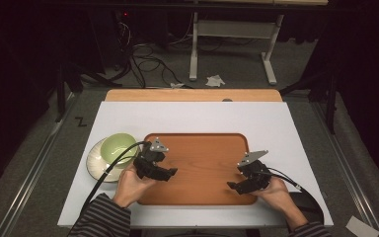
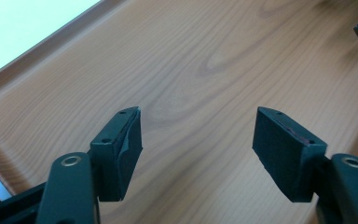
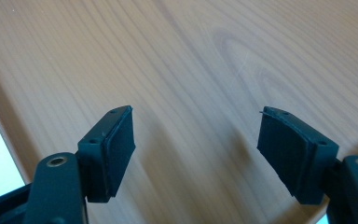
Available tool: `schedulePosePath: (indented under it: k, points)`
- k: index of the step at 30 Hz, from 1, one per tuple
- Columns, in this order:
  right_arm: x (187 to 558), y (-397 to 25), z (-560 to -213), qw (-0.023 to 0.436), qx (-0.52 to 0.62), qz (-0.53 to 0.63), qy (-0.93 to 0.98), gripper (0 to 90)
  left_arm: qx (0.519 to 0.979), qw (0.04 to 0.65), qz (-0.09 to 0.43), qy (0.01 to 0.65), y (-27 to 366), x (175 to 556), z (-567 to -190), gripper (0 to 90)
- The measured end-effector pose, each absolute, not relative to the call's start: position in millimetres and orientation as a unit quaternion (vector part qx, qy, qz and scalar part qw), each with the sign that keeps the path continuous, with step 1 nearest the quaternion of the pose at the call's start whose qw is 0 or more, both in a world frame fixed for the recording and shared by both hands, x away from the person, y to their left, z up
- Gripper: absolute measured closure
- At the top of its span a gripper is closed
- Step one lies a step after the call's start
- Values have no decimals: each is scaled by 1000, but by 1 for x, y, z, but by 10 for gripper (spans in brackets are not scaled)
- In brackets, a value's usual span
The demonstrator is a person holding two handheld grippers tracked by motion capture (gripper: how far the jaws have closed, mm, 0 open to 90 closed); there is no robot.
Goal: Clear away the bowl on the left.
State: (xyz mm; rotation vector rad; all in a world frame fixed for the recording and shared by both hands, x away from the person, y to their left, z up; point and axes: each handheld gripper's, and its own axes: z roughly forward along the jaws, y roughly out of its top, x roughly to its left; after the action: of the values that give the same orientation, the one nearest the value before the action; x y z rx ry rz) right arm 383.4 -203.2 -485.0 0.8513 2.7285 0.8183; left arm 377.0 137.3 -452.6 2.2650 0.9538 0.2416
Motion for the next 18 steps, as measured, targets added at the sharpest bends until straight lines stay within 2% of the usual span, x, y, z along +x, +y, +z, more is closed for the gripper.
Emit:
schedulePosePath:
  k: [18]
  points:
    - [383, -203, -485, 84, 288, 276, 913, 287, 858, 338, 100, 374, 146, 377, -448, 348]
